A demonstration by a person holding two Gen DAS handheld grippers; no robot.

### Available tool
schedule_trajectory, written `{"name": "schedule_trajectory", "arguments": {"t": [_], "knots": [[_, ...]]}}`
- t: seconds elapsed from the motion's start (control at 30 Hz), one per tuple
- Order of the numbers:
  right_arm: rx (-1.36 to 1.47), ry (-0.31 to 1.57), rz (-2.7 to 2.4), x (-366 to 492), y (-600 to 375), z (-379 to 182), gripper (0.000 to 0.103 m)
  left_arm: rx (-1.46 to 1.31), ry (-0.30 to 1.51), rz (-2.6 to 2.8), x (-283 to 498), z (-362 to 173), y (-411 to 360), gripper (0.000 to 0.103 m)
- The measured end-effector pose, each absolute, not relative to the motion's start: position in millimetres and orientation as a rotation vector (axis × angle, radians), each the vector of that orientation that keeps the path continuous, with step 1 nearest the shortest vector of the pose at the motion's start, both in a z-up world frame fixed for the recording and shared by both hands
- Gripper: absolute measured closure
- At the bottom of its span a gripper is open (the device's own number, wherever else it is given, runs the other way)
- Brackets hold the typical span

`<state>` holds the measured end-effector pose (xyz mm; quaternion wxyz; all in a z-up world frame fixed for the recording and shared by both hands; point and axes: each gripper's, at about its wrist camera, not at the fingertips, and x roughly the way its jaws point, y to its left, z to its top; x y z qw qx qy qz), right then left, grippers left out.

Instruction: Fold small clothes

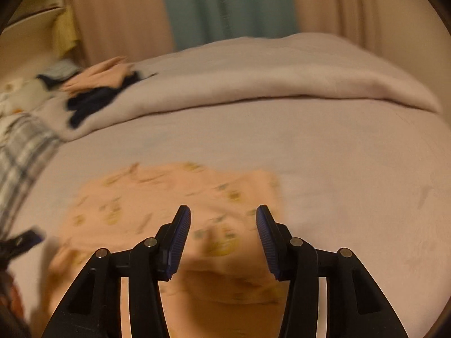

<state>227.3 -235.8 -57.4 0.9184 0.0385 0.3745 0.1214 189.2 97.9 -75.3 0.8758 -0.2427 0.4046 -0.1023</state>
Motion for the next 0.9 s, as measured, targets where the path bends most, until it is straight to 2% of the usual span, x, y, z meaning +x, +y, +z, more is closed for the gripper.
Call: {"name": "schedule_trajectory", "arguments": {"t": [0.07, 0.1, 0.13, 0.2, 0.37, 0.43, 0.6, 0.73, 0.9], "knots": [[0.056, 0.82, 0.237, 232.3, -232.3, -74.0, 0.063, -0.504, 0.884, -0.262, 212.1, -85.2, 83.0, 0.041], [0.038, 0.852, 0.219, 236.2, -232.2, -84.2, 0.067, -0.492, 0.906, -0.26, 219.7, -91.3, 78.3, 0.045], [0.029, 0.907, 0.194, 241.9, -234.3, -99.3, 0.068, -0.457, 0.952, -0.235, 230.1, -102.3, 72.0, 0.048], [0.045, 0.903, 0.203, 240.4, -240.0, -106.5, 0.068, -0.407, 1.044, -0.183, 242.3, -124.5, 67.1, 0.06], [0.082, 0.915, 0.216, 234.1, -246.5, -93.5, 0.068, -0.338, 1.024, -0.157, 231.6, -116.1, 65.4, 0.058], [0.092, 0.914, 0.228, 220.9, -247.1, -85.3, 0.065, -0.298, 1.022, -0.14, 222.0, -111.1, 61.9, 0.058], [0.087, 0.938, 0.281, 172.7, -247.0, -78.6, 0.052, -0.267, 1.028, -0.119, 176.3, -99.4, 58.1, 0.039], [0.098, 0.972, 0.309, 135.0, -249.6, -79.2, 0.049, -0.227, 1.041, -0.101, 142.9, -92.8, 51.2, 0.036], [0.114, 1.003, 0.329, 104.1, -257.9, -79.5, 0.044, -0.172, 1.04, -0.103, 96.9, -85.1, 40.0, 0.025]]}}
